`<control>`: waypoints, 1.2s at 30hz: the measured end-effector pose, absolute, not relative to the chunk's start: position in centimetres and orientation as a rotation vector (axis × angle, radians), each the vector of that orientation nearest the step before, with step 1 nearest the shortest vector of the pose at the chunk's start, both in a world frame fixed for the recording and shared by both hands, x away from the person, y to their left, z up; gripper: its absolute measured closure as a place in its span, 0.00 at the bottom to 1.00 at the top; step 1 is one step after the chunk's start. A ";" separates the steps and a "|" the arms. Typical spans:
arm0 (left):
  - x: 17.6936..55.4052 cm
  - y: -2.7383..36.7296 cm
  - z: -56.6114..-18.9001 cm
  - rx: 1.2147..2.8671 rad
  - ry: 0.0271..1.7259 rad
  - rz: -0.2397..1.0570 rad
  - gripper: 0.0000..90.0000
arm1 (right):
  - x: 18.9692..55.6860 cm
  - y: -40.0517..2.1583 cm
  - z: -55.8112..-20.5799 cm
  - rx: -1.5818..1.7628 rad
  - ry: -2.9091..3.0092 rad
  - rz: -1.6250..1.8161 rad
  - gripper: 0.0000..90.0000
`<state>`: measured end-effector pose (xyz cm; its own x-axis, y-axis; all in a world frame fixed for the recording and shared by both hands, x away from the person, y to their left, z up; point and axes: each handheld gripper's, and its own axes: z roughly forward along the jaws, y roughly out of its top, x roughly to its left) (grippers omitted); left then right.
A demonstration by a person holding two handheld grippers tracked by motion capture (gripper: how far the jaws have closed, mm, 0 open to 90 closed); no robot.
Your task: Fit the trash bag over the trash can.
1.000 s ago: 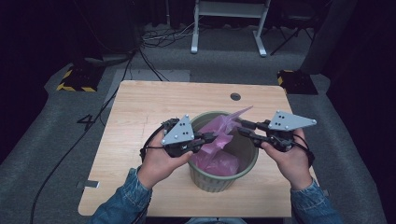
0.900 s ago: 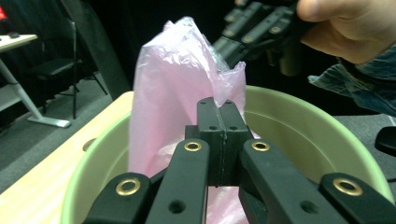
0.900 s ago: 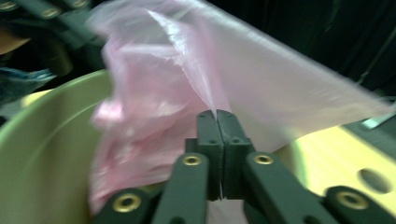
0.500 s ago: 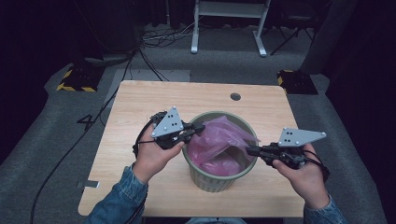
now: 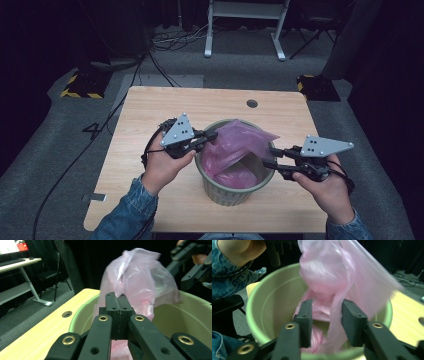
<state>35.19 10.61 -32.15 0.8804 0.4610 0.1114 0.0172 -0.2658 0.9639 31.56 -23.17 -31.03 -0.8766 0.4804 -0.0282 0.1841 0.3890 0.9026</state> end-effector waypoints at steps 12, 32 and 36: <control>34.8 10.5 -31.9 1.804 0.339 0.445 1.00 | 32.5 -21.7 -29.1 0.536 2.270 1.441 0.55; 31.6 10.7 -32.0 1.763 0.391 0.496 0.43 | 33.4 -21.9 -29.8 0.647 2.304 1.485 1.00; 31.4 9.8 -32.6 1.807 0.366 0.462 0.48 | 33.4 -21.7 -29.8 0.650 2.297 1.495 1.00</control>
